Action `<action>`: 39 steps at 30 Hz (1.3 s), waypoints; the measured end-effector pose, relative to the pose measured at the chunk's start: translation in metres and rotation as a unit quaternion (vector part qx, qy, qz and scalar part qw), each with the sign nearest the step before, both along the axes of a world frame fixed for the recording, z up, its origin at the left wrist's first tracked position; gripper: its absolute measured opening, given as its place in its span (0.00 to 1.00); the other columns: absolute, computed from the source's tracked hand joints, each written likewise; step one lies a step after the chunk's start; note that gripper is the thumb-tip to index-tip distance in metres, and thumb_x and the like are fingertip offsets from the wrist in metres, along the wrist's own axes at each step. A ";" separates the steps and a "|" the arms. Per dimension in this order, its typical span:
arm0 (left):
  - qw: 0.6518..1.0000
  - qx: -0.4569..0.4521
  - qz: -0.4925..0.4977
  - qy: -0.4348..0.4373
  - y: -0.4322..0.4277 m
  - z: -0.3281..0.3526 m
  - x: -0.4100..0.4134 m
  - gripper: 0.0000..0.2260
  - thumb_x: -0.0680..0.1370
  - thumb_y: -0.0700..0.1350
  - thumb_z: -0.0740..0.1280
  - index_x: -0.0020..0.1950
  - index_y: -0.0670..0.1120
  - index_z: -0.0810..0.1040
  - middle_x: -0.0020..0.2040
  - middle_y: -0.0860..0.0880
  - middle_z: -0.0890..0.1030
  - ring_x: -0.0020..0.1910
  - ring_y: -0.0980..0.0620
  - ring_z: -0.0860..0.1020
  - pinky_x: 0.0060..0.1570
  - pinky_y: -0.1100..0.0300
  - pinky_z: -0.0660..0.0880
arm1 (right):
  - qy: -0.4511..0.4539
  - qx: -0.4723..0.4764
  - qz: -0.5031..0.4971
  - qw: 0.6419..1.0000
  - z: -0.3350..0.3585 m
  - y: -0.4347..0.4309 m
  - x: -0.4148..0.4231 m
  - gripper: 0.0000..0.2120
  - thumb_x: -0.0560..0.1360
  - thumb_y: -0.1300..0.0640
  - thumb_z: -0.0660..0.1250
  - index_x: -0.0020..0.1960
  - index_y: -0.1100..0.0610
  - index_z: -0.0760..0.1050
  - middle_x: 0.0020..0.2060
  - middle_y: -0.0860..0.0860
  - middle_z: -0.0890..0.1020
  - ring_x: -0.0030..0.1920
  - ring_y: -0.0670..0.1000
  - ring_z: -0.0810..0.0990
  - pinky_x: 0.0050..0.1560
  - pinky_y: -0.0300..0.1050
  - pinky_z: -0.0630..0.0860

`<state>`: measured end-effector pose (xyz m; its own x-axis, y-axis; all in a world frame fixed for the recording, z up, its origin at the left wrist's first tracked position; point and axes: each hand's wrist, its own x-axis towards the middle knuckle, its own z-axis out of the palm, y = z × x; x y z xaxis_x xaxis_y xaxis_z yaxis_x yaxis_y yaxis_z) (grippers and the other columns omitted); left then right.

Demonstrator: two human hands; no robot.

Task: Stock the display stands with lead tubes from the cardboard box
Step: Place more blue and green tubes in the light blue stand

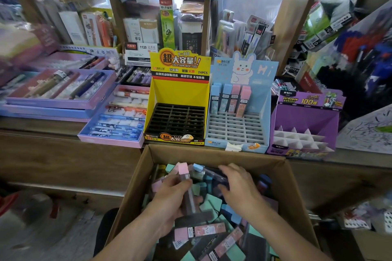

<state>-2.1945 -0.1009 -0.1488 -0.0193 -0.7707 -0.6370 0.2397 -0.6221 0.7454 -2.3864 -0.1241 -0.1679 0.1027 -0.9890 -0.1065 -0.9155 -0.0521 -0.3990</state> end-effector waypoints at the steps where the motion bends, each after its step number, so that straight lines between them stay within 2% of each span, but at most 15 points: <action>1: 1.000 0.000 -0.002 -0.006 0.000 0.000 0.000 0.08 0.82 0.42 0.66 0.61 0.49 0.77 0.49 0.40 0.84 0.44 0.39 0.87 0.43 0.44 0.84 | 0.020 0.002 0.004 1.000 -0.002 0.000 0.000 0.26 0.81 0.52 0.67 0.78 0.50 0.67 0.68 0.47 0.72 0.70 0.52 0.69 0.74 0.49 0.64; 3: 1.000 -0.004 -0.010 -0.017 0.001 0.000 -0.001 0.08 0.82 0.43 0.66 0.61 0.50 0.76 0.51 0.41 0.84 0.44 0.40 0.87 0.45 0.43 0.84 | 0.043 0.003 0.009 0.999 -0.005 0.001 0.001 0.24 0.81 0.51 0.67 0.76 0.49 0.68 0.66 0.47 0.71 0.68 0.52 0.68 0.73 0.49 0.65; 6: 0.999 -0.009 -0.016 -0.027 0.003 -0.001 -0.002 0.09 0.82 0.42 0.66 0.61 0.51 0.77 0.48 0.41 0.84 0.43 0.41 0.87 0.47 0.43 0.84 | 0.063 -0.019 0.000 0.998 -0.008 0.004 0.003 0.19 0.82 0.53 0.66 0.72 0.48 0.72 0.62 0.47 0.71 0.65 0.52 0.68 0.71 0.49 0.66; 12: 0.999 -0.013 -0.017 -0.024 0.005 0.002 -0.004 0.10 0.83 0.41 0.65 0.62 0.53 0.74 0.45 0.38 0.82 0.44 0.40 0.84 0.42 0.52 0.80 | 0.053 -0.041 -0.013 0.998 -0.007 0.005 0.003 0.16 0.80 0.58 0.67 0.66 0.48 0.73 0.63 0.45 0.77 0.65 0.50 0.74 0.70 0.47 0.68; 17: 0.999 -0.013 -0.027 -0.025 0.003 0.004 -0.004 0.07 0.83 0.41 0.65 0.57 0.52 0.75 0.47 0.38 0.87 0.49 0.38 0.86 0.38 0.54 0.80 | 0.067 -0.034 -0.006 0.997 -0.007 0.004 -0.001 0.19 0.81 0.58 0.66 0.70 0.46 0.72 0.65 0.45 0.74 0.67 0.51 0.71 0.72 0.47 0.64; 19: 0.999 -0.014 -0.030 -0.020 0.002 0.003 -0.004 0.06 0.83 0.40 0.65 0.57 0.51 0.75 0.45 0.39 0.87 0.45 0.40 0.86 0.36 0.56 0.79 | 0.045 -0.027 -0.011 0.999 -0.004 0.002 -0.004 0.17 0.81 0.56 0.66 0.69 0.46 0.74 0.63 0.44 0.74 0.66 0.50 0.70 0.70 0.47 0.64; 22: 0.999 -0.013 -0.029 -0.010 -0.002 0.000 -0.006 0.05 0.82 0.41 0.66 0.58 0.47 0.77 0.40 0.41 0.85 0.37 0.45 0.83 0.37 0.56 0.77 | -0.007 -0.024 -0.026 0.999 0.001 0.001 -0.007 0.09 0.80 0.55 0.68 0.59 0.45 0.79 0.55 0.42 0.76 0.61 0.50 0.73 0.64 0.47 0.67; 25: 1.000 -0.013 -0.018 -0.001 -0.005 0.000 -0.012 0.06 0.81 0.39 0.67 0.57 0.42 0.79 0.35 0.42 0.81 0.31 0.47 0.78 0.32 0.57 0.75 | -0.067 -0.028 -0.039 0.997 0.003 0.002 -0.009 0.06 0.80 0.58 0.69 0.52 0.48 0.81 0.49 0.43 0.76 0.56 0.48 0.75 0.61 0.48 0.73; 28: 1.000 -0.007 -0.003 0.006 -0.006 0.001 -0.018 0.03 0.81 0.37 0.66 0.54 0.39 0.77 0.34 0.42 0.77 0.27 0.49 0.74 0.26 0.59 0.72 | -0.047 -0.032 -0.025 0.998 0.003 0.003 -0.008 0.07 0.79 0.59 0.69 0.51 0.48 0.81 0.49 0.42 0.76 0.55 0.46 0.74 0.59 0.45 0.74; 31: 1.000 0.006 0.000 0.003 -0.005 -0.002 -0.019 0.04 0.82 0.37 0.65 0.55 0.39 0.76 0.35 0.42 0.76 0.26 0.48 0.74 0.24 0.61 0.70 | -0.053 -0.020 -0.027 0.998 0.003 0.004 -0.006 0.06 0.78 0.57 0.70 0.49 0.46 0.80 0.48 0.41 0.78 0.53 0.46 0.77 0.59 0.47 0.76; 36: 1.000 0.022 0.008 0.007 -0.006 -0.007 -0.020 0.04 0.83 0.38 0.63 0.56 0.40 0.76 0.35 0.42 0.79 0.26 0.48 0.78 0.22 0.61 0.70 | -0.040 0.002 -0.039 0.998 0.001 0.002 -0.005 0.11 0.79 0.55 0.71 0.58 0.44 0.77 0.56 0.43 0.78 0.60 0.48 0.76 0.62 0.46 0.75; 39: 0.999 0.029 0.008 0.012 -0.007 -0.010 -0.019 0.04 0.83 0.38 0.63 0.55 0.40 0.76 0.37 0.41 0.79 0.27 0.48 0.79 0.22 0.61 0.70 | -0.018 0.029 -0.018 0.999 -0.001 0.000 -0.003 0.20 0.81 0.52 0.68 0.71 0.47 0.73 0.64 0.46 0.75 0.67 0.50 0.71 0.70 0.48 0.70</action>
<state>-2.2136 -0.1083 -0.1592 -0.0226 -0.7329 -0.6800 0.2678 -0.6597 0.7022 -2.3899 -0.1246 -0.1693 0.0721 -0.9843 -0.1614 -0.9014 0.0050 -0.4330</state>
